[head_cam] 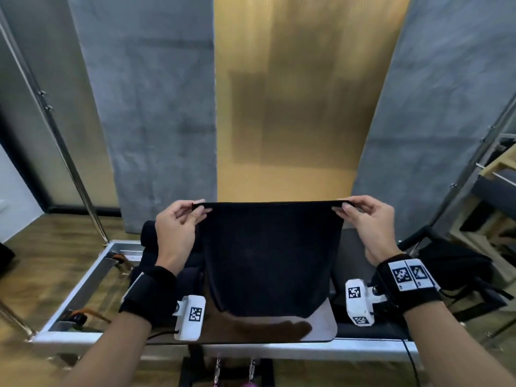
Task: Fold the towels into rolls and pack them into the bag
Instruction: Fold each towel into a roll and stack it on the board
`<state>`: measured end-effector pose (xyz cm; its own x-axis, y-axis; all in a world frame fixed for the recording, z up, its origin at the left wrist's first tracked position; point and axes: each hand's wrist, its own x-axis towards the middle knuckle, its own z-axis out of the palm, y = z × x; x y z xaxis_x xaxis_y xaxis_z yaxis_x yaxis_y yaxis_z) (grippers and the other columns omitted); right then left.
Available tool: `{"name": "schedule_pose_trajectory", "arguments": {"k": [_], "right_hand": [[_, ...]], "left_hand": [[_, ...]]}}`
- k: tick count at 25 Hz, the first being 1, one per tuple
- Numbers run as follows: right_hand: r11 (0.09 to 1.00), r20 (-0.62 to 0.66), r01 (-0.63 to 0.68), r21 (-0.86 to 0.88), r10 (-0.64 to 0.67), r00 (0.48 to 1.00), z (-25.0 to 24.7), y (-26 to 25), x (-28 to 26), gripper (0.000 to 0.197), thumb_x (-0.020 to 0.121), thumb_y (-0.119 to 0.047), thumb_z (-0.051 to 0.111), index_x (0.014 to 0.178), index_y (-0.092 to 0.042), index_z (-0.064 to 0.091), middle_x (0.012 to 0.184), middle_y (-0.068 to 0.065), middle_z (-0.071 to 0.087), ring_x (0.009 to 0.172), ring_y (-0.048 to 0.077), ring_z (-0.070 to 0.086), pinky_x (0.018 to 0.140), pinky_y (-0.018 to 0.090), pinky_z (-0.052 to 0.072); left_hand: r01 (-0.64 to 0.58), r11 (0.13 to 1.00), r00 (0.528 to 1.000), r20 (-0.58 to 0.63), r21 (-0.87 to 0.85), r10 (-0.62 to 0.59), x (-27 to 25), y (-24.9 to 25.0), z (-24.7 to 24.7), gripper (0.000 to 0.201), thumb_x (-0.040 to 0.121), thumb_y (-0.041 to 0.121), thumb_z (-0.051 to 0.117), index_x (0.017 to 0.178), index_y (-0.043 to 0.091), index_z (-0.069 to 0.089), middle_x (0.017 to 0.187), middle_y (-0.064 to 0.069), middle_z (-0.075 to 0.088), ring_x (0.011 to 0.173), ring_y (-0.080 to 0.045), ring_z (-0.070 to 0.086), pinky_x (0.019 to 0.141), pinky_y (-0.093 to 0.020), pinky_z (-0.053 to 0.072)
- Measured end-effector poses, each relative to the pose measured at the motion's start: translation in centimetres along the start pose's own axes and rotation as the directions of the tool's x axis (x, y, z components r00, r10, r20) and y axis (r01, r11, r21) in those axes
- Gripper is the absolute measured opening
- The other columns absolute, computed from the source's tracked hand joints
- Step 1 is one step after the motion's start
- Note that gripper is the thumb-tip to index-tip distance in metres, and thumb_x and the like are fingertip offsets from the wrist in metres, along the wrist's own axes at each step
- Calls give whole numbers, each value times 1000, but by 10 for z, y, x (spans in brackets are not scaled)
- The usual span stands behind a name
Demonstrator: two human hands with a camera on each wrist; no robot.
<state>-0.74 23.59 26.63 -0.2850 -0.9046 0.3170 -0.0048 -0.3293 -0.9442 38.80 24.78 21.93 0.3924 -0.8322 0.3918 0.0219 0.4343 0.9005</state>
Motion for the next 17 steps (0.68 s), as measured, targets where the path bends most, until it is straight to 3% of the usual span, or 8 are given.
{"name": "schedule_pose_trajectory", "arguments": {"k": [2, 3, 5, 7, 9, 11, 17], "right_hand": [[1000, 27, 15, -5, -15, 1000, 3, 4, -6, 18, 96, 8, 66, 102, -4, 76, 103, 12, 80, 99, 23, 78, 89, 28, 62], [1000, 27, 1, -8, 0, 1000, 4, 5, -7, 17, 97, 7, 66, 103, -4, 76, 102, 11, 80, 96, 23, 79, 87, 28, 62], [995, -9, -68, -67, 67, 998, 1, 6, -6, 7, 97, 2, 69, 102, -1, 73, 85, 12, 79, 71, 24, 78, 65, 26, 63], [968, -47, -123, -220, 115, 992, -8, 7, -6, 4, 95, -4, 73, 97, 0, 73, 61, 8, 70, 42, 20, 60, 43, 23, 48], [951, -51, -156, -268, 148, 988, -16, 8, -6, 4, 93, -5, 74, 91, -2, 74, 53, 4, 58, 36, 16, 43, 40, 20, 39], [958, -46, -166, -236, 159, 986, -21, 4, -6, 5, 92, -5, 75, 89, -2, 75, 51, 2, 52, 37, 15, 37, 40, 19, 36], [959, -41, -167, -230, 162, 986, -26, 8, 6, 6, 92, -8, 77, 92, -2, 74, 48, 4, 50, 36, 17, 41, 39, 18, 38]], "left_hand": [[-22, 999, 1000, -6, 36, 22, -5, 0, 0, 18, 98, -5, 68, 99, 12, 74, 117, 0, 80, 109, -17, 77, 91, -23, 60], [-11, 999, 1000, -15, 40, 11, -6, 0, -1, 15, 99, -4, 68, 100, 11, 73, 117, 0, 80, 108, -16, 77, 88, -23, 61], [71, 997, 997, -37, 25, -70, -9, 3, -4, 4, 100, 5, 70, 101, 9, 70, 97, -9, 81, 85, -23, 81, 68, -26, 63], [103, 990, 993, -67, 98, -96, -12, 4, -9, 13, 99, 18, 75, 104, 7, 70, 71, -13, 74, 51, -25, 72, 46, -27, 55], [102, 982, 994, -67, 157, -92, -14, 4, -15, 19, 96, 27, 79, 102, 9, 73, 57, -12, 66, 38, -23, 56, 41, -26, 45], [88, 987, 995, -62, 137, -80, -16, 6, -16, 18, 95, 29, 80, 97, 13, 74, 56, -10, 62, 35, -22, 49, 40, -25, 41], [101, 985, 995, -40, 143, -96, -19, 9, -3, 19, 98, 28, 76, 102, 11, 70, 57, -10, 64, 34, -28, 56, 36, -28, 42]]}}
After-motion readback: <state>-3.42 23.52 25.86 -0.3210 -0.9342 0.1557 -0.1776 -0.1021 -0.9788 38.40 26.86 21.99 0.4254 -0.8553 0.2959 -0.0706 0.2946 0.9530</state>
